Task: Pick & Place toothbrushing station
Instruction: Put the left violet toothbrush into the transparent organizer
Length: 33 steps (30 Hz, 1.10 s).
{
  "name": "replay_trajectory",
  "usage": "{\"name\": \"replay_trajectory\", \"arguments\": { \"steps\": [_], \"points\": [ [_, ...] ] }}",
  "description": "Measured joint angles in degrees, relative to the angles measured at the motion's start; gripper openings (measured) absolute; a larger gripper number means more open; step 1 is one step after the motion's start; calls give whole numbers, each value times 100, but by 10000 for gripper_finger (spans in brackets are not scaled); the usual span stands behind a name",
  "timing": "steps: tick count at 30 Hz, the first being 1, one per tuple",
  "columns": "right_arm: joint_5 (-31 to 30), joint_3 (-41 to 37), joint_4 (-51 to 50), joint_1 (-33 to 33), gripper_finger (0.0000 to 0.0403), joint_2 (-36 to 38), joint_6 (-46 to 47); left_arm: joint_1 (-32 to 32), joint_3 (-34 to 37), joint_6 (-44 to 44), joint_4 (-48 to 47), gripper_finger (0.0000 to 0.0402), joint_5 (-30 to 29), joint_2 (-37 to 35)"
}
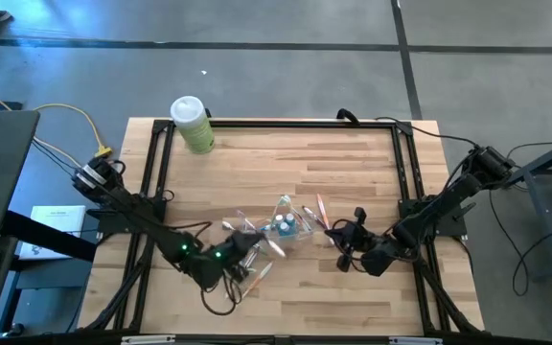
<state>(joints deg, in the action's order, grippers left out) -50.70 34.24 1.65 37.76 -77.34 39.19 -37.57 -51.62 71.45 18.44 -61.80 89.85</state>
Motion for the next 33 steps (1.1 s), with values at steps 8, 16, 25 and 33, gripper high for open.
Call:
{"name": "replay_trajectory", "arguments": {
  "steps": [8, 16, 25, 33],
  "points": [
    [393, 0, 2187, -33, 2, 0, -1545, -5, -1, 1713, 2034, 5, 2381, 349],
    [2110, 4, 3275, -445, 12, 0, -1977, 56, -14, 1726, 2232, 5, 2947, 600],
    [3196, 4, 4172, -982, 114, -636, -1619, 25, -28, 1492, 2068, 5, 2908, 749],
    [4714, 512, 5128, -1763, 208, -1852, -829, 99, -30, 1208, 1855, 5, 3292, 749]
  ]
}}
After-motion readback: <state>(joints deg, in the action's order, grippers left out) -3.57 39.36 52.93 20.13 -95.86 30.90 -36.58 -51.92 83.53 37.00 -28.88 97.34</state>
